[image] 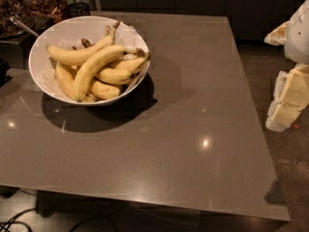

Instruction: Pick banana from white bowl

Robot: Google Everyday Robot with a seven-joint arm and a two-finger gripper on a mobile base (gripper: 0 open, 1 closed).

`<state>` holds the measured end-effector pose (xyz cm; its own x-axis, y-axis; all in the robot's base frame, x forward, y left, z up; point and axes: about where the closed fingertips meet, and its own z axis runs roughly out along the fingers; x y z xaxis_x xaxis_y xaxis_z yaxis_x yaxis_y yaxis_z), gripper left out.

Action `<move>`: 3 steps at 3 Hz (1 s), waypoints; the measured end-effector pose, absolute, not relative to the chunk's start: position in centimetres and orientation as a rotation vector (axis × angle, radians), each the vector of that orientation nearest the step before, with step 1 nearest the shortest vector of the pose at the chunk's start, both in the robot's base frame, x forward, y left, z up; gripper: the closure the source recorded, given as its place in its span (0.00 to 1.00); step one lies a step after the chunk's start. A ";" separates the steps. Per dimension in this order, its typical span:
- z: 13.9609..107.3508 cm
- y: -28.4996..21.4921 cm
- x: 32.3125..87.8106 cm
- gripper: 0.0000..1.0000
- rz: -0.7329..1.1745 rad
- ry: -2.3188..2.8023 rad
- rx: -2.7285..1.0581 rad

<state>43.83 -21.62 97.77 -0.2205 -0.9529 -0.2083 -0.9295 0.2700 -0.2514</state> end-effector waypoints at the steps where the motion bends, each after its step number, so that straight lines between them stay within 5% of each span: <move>1: 98.5 -20.9 43.8 0.00 -0.109 2.223 -1.731; 3: 100.9 -16.0 44.4 0.00 -0.144 2.103 -1.934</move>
Offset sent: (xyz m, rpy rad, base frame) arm -0.0039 0.0561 0.0384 -0.0704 0.0235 0.1642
